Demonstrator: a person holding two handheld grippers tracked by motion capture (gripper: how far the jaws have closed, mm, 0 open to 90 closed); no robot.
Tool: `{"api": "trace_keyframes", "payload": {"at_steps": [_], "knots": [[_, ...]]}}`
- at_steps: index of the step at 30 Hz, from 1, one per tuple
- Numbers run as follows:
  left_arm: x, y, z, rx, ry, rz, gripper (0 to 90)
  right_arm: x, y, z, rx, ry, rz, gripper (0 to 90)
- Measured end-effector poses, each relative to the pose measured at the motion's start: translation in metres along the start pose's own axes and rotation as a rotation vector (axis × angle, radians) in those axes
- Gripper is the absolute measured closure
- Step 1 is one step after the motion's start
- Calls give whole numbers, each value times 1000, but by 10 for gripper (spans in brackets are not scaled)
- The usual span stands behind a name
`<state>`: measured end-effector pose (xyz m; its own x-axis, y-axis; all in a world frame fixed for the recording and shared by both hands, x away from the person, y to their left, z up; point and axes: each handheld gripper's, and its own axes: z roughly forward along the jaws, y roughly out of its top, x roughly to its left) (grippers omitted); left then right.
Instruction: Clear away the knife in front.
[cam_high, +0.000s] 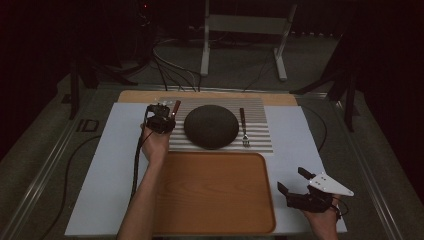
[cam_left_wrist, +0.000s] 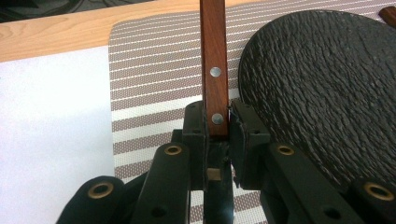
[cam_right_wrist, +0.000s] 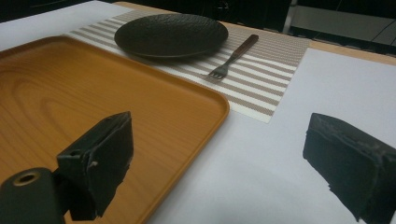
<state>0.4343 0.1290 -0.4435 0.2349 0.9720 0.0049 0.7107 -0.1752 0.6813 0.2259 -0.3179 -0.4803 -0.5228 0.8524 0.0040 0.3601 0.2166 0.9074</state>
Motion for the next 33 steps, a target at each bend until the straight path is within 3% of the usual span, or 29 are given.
{"api": "trace_keyframes", "payload": {"at_steps": [11, 33], "knots": [[-4, -3, -10, 3, 17, 3, 783, 0, 0, 0, 0, 0, 1, 85], [-12, -15, -21, -9, 10, -31, 782, 0, 0, 0, 3, 3, -3, 85]]}}
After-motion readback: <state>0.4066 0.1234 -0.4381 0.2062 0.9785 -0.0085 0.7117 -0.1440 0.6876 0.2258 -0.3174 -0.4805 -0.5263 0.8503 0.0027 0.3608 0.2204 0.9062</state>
